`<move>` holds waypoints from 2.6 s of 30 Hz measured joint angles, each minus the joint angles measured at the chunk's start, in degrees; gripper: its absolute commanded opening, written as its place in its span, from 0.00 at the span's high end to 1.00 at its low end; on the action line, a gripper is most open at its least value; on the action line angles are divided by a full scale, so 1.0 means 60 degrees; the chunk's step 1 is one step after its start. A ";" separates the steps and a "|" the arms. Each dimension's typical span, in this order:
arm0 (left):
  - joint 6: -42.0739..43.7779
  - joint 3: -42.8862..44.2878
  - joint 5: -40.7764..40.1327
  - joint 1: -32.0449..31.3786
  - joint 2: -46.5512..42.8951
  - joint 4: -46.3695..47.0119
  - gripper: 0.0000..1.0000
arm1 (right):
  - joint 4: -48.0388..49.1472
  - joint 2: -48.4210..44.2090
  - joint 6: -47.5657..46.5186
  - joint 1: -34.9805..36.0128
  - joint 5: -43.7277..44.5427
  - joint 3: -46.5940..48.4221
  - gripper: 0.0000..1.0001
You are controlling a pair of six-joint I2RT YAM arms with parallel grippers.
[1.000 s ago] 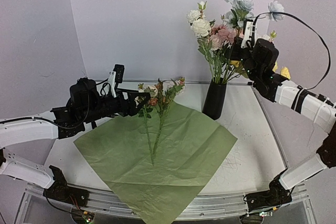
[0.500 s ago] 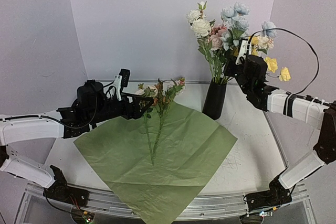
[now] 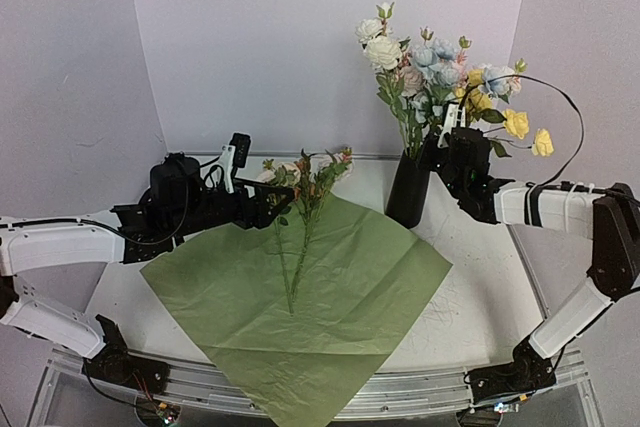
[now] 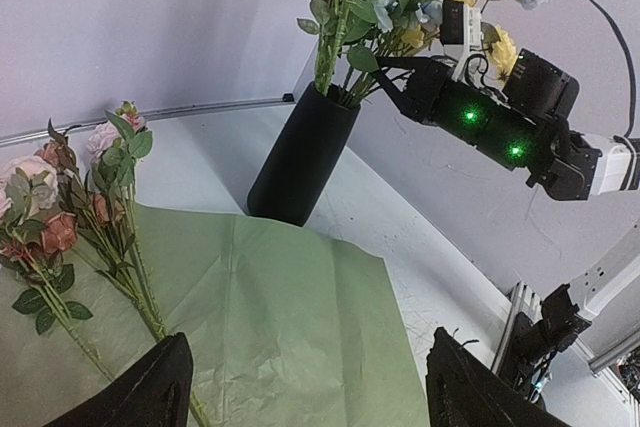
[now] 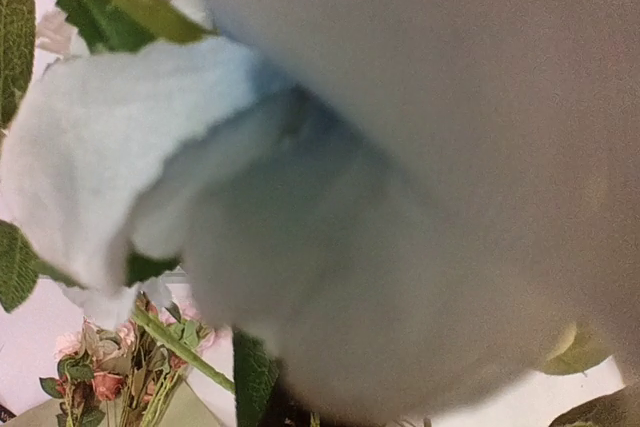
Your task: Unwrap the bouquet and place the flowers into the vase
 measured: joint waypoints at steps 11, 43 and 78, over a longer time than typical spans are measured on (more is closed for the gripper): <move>-0.0005 0.0000 0.0007 0.0000 0.0001 -0.0003 0.19 | -0.0067 -0.0060 0.0899 0.0011 -0.0285 -0.0517 0.44; -0.0289 0.0154 -0.0029 0.0000 0.0944 -0.0029 0.19 | -0.1253 -0.0843 0.4293 0.0011 -0.2591 -0.1858 0.08; -0.0249 0.3008 -0.1596 0.0007 0.4670 -0.2309 0.39 | -0.3239 -0.2414 0.0369 0.3660 -0.1574 -0.2418 0.06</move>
